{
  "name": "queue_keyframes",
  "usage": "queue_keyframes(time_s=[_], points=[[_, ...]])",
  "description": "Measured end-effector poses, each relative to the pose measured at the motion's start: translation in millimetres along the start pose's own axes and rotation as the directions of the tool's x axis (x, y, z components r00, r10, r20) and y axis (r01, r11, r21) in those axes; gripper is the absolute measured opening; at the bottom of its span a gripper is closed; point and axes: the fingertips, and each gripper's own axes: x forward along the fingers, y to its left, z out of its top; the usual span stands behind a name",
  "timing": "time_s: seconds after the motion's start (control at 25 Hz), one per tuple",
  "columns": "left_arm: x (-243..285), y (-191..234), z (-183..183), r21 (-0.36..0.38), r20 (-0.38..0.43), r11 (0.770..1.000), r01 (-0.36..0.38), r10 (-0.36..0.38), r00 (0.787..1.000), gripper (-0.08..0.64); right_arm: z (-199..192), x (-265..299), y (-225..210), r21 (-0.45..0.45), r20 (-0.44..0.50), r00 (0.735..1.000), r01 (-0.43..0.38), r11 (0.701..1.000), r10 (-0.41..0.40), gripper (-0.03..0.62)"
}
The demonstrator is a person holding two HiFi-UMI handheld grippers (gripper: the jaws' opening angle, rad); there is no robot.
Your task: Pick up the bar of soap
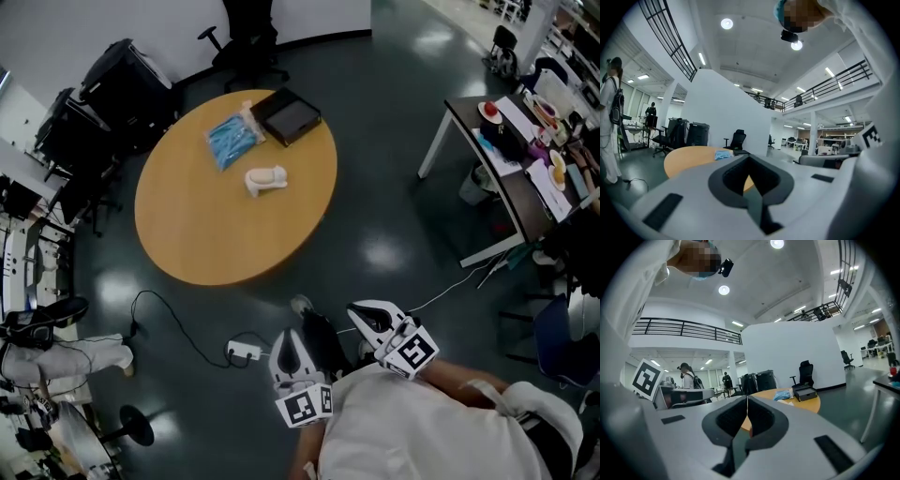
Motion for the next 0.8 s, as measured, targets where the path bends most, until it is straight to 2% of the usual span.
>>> queue_keyframes(time_s=[0.24, 0.4, 0.48, 0.64, 0.72, 0.8], points=[[110.0, 56.5, 14.8, 0.002, 0.018, 0.999, 0.039, -0.039, 0.999, 0.006, 3.3, 99.8, -40.2, -0.023, 0.004, 1.000, -0.024, 0.999, 0.024, 0.015], [182.1, 103.9, 53.7, -0.007, 0.048, 0.998, 0.063, -0.062, 0.997, 0.007, 10.4, 175.3, -72.0, -0.013, -0.001, 1.000, -0.014, 1.000, 0.014, 0.015], [208.1, 118.8, 65.2, -0.015, 0.046, 0.996, 0.086, -0.085, 0.995, 0.007, 12.6, 203.4, -86.3, -0.032, -0.023, 1.000, -0.014, 0.999, 0.014, 0.015], [268.9, 150.5, 66.0, -0.025, 0.011, 0.995, 0.100, -0.100, 0.995, 0.006, 7.4, 270.7, -120.8, -0.071, -0.100, 0.995, -0.023, 0.997, 0.015, 0.015], [284.4, 154.8, 64.7, -0.055, 0.008, 0.992, 0.113, -0.112, 0.994, 0.006, -2.9, 294.4, -133.6, -0.097, -0.156, 0.987, -0.051, 0.994, 0.035, 0.015], [291.0, 150.1, 64.9, -0.055, 0.006, 0.991, 0.125, -0.125, 0.992, 0.006, -12.2, 309.1, -143.2, -0.119, -0.197, 0.977, -0.107, 0.987, 0.082, 0.015]])
